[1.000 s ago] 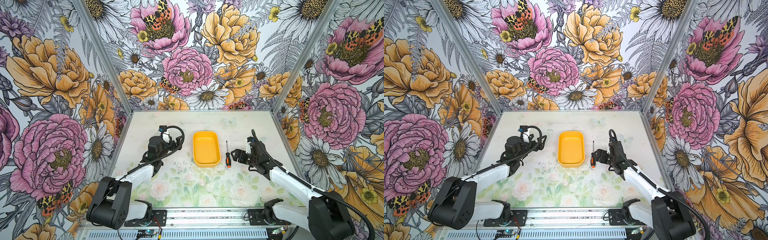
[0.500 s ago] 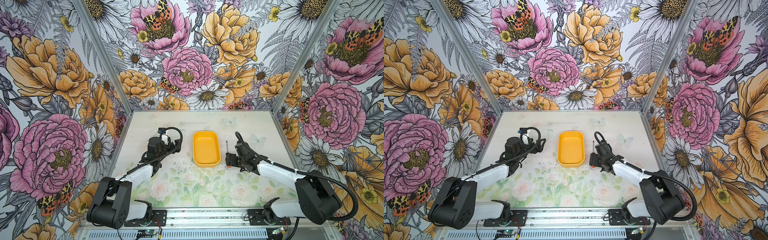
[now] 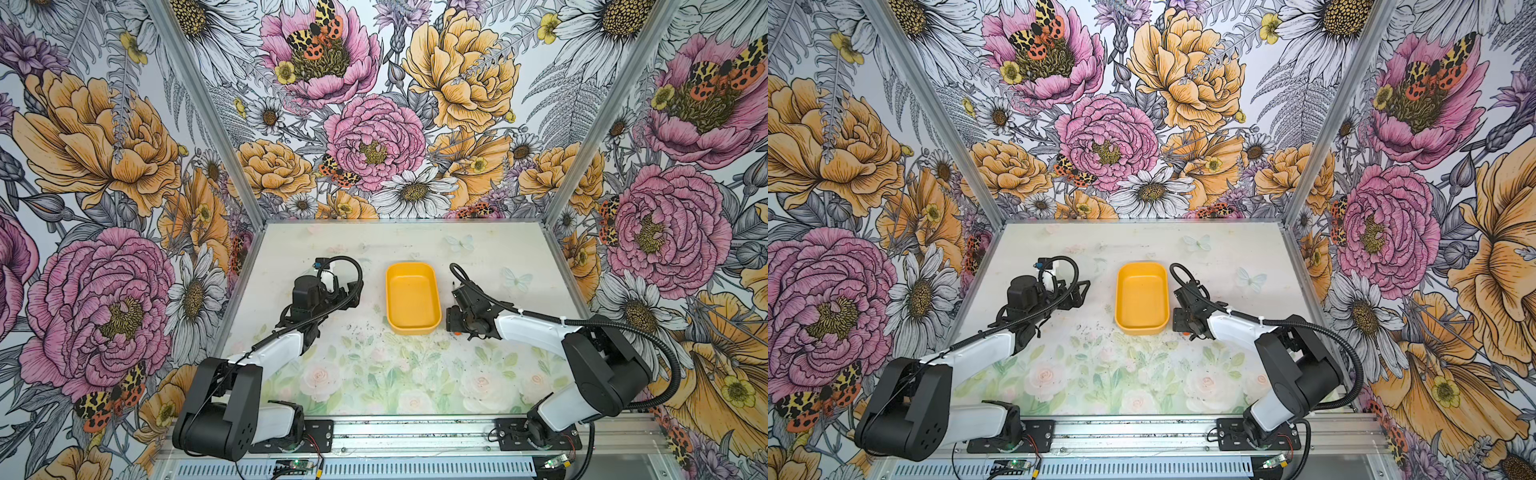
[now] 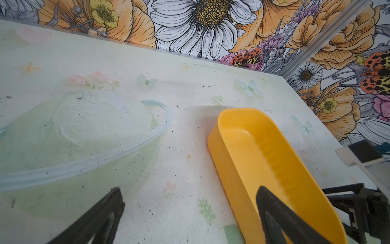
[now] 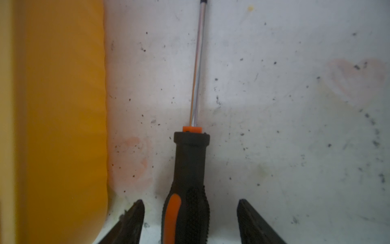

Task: Put the screwdriver in the bin
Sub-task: Pick up the screwdriver from the middle-right of the table.

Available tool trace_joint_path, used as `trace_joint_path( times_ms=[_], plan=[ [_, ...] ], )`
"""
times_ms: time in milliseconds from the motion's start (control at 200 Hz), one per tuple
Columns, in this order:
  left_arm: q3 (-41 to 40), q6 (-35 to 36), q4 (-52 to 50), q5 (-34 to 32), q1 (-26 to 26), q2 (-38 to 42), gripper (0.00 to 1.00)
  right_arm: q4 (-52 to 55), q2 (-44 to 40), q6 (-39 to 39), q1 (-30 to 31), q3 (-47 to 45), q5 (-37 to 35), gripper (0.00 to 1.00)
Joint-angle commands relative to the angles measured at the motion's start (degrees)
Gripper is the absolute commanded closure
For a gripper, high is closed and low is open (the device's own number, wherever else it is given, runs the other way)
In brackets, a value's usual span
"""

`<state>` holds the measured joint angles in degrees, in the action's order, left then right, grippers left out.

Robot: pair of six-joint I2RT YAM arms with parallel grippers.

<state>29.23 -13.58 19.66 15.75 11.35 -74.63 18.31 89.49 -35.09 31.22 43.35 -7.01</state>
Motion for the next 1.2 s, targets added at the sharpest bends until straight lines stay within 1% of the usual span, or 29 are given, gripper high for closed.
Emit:
trace_joint_path(
  times_ms=[0, 190, 290, 350, 500, 636, 786, 891, 1011, 1196],
  plan=[
    [0.47, -0.39, -0.12, 2.01, -0.48, -0.11, 0.01, 1.77, 1.17, 0.29, 0.68, 1.73, -2.96, 0.32],
    [0.41, -0.32, -0.12, 2.28, -0.46, -0.67, 0.01, 2.6, 2.51, 0.24, 1.08, 2.09, -3.94, 0.46],
    [0.38, -0.13, -0.12, 2.33, -0.46, -0.78, 0.01, 3.13, 3.25, 0.03, 1.12, 2.5, -3.69, 0.5],
    [0.41, -0.18, -0.09, 2.37, -0.46, -0.69, 0.01, 3.28, 3.64, -0.02, 1.12, 2.7, -3.56, 0.55],
    [0.41, 0.01, -0.38, 2.51, -0.46, -0.53, 0.01, 3.72, 4.16, -0.12, 1.12, 3.38, -2.89, 0.65],
    [0.54, 0.83, -1.24, 2.37, -0.47, -0.43, 0.01, 4.06, 4.43, -0.36, 1.12, 3.32, -2.43, 0.78],
    [0.47, 1.52, -2.52, 1.67, -0.55, 0.0, 0.01, 4.06, 4.55, -0.75, 1.08, 2.8, -0.52, 1.0],
    [0.3, 1.46, -2.59, 1.94, -0.55, 0.25, 0.01, 4.06, 3.42, -2.12, 0.82, 2.4, 0.62, 1.0],
    [0.5, 1.41, -3.61, 2.41, -0.67, 0.3, 0.01, 3.89, 0.54, -4.74, -1.39, 1.82, 3.71, 1.0],
    [1.58, 0.2, -4.76, 3.2, -0.65, -0.49, 0.01, 4.11, -6.72, -5.25, -3.15, 1.92, 5.04, 1.0]
  ],
)
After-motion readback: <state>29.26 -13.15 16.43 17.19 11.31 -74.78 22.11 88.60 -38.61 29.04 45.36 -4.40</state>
